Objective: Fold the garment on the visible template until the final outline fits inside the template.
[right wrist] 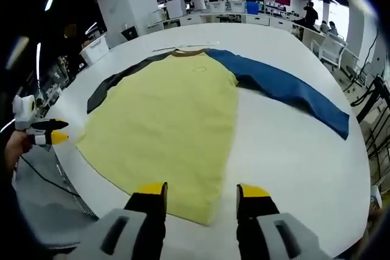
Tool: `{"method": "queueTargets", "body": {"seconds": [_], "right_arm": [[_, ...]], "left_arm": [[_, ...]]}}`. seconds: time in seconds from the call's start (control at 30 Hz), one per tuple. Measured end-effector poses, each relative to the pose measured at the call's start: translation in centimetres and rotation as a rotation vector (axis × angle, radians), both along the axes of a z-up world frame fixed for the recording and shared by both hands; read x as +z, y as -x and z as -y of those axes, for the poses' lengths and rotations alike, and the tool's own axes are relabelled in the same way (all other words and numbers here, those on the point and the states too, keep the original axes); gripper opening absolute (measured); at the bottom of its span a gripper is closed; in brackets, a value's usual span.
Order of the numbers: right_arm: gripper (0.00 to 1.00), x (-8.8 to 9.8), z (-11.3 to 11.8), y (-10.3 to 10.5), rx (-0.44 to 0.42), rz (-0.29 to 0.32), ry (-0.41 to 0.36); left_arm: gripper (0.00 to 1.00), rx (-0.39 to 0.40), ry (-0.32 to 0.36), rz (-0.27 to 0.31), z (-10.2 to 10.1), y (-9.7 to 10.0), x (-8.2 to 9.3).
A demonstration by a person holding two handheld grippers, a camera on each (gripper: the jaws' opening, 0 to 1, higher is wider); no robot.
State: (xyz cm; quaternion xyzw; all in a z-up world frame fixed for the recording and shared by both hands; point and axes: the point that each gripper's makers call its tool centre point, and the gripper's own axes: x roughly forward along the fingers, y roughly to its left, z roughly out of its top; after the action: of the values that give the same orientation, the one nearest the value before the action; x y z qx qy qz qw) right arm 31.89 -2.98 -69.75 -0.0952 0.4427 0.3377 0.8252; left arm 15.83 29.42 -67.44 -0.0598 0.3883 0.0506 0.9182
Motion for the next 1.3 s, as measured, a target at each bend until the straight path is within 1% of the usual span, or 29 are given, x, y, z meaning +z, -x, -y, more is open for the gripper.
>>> {"method": "queueTargets", "body": {"seconds": [0.07, 0.1, 0.17, 0.23, 0.27, 0.4, 0.5, 0.53, 0.57, 0.6, 0.67, 0.73, 0.77, 0.83, 0.87, 0.9, 0.93, 1.07, 1.13, 1.2, 1.3], "right_arm": [[0.53, 0.5, 0.3, -0.6, -0.018, 0.008, -0.014], [0.56, 1.0, 0.5, -1.2, -0.041, 0.023, -0.028], [0.65, 1.5, 1.0, -2.0, -0.077, 0.026, -0.044], [0.71, 1.8, 1.6, -2.9, -0.091, 0.037, -0.050], [0.71, 1.9, 1.8, -3.0, -0.095, 0.036, -0.050], [0.73, 2.6, 3.3, -5.0, -0.142, 0.040, -0.070], [0.73, 3.4, 4.4, -6.3, -0.167, 0.059, -0.069], [0.72, 3.7, 5.1, -7.2, -0.173, 0.083, -0.054], [0.72, 4.0, 5.6, -7.9, -0.179, 0.106, -0.049], [0.72, 4.2, 6.5, -8.8, -0.205, 0.117, -0.037], [0.71, 4.5, 7.3, -10.1, -0.217, 0.128, -0.042], [0.70, 4.5, 8.3, -11.1, -0.236, 0.124, -0.040], [0.70, 4.5, 8.6, -11.7, -0.241, 0.131, -0.043], [0.69, 4.1, 9.6, -12.4, -0.263, 0.122, -0.024], [0.68, 4.1, 9.7, -12.5, -0.261, 0.126, -0.023], [0.66, 3.7, 10.3, -13.1, -0.272, 0.133, -0.004], [0.65, 3.5, 10.6, -13.3, -0.274, 0.132, 0.004], [0.65, 2.9, 11.4, -14.8, -0.301, 0.133, 0.001], [0.64, 2.7, 11.8, -15.5, -0.308, 0.136, 0.002], [0.65, 2.7, 11.8, -16.3, -0.316, 0.139, -0.029], [0.64, 2.2, 12.4, -17.5, -0.329, 0.149, -0.035]], "left_arm": [[0.65, -0.007, 0.001, 0.000, 0.0, -0.3, 0.5], [0.69, -0.007, 0.003, 0.001, 0.0, -0.4, 0.7], [0.73, -0.015, -0.001, 0.025, 0.1, -0.9, 1.6], [0.78, -0.023, -0.006, 0.045, 0.2, -1.3, 2.3], [0.81, -0.026, -0.008, 0.051, 0.2, -1.4, 2.6], [0.91, -0.038, -0.010, 0.075, 0.6, -1.9, 3.5], [0.98, -0.034, 0.012, 0.085, 1.1, -2.1, 3.9], [0.99, -0.037, 0.024, 0.090, 1.3, -2.2, 4.0], [0.99, -0.040, 0.030, 0.094, 1.5, -2.2, 4.2], [0.99, -0.041, 0.030, 0.098, 1.7, -2.3, 4.4], [0.99, -0.046, 0.024, 0.098, 1.8, -2.4, 4.6], [0.99, -0.051, 0.023, 0.099, 1.9, -2.4, 4.7], [0.99, -0.053, 0.026, 0.103, 1.9, -2.5, 4.7], [0.99, -0.050, 0.030, 0.111, 1.9, -2.6, 4.9], [0.99, -0.053, 0.028, 0.114, 1.9, -2.6, 5.0], [0.99, -0.055, 0.030, 0.115, 2.0, -2.7, 5.2], [0.99, -0.055, 0.033, 0.119, 2.0, -2.7, 5.4], [0.99, -0.054, 0.032, 0.139, 2.2, -3.1, 6.0], [0.99, -0.053, 0.021, 0.127, 2.2, -3.1, 6.0], [0.99, -0.057, 0.014, 0.122, 2.2, -3.1, 6.0], [0.99, -0.057, 0.011, 0.127, 2.3, -3.2, 6.2]]}}
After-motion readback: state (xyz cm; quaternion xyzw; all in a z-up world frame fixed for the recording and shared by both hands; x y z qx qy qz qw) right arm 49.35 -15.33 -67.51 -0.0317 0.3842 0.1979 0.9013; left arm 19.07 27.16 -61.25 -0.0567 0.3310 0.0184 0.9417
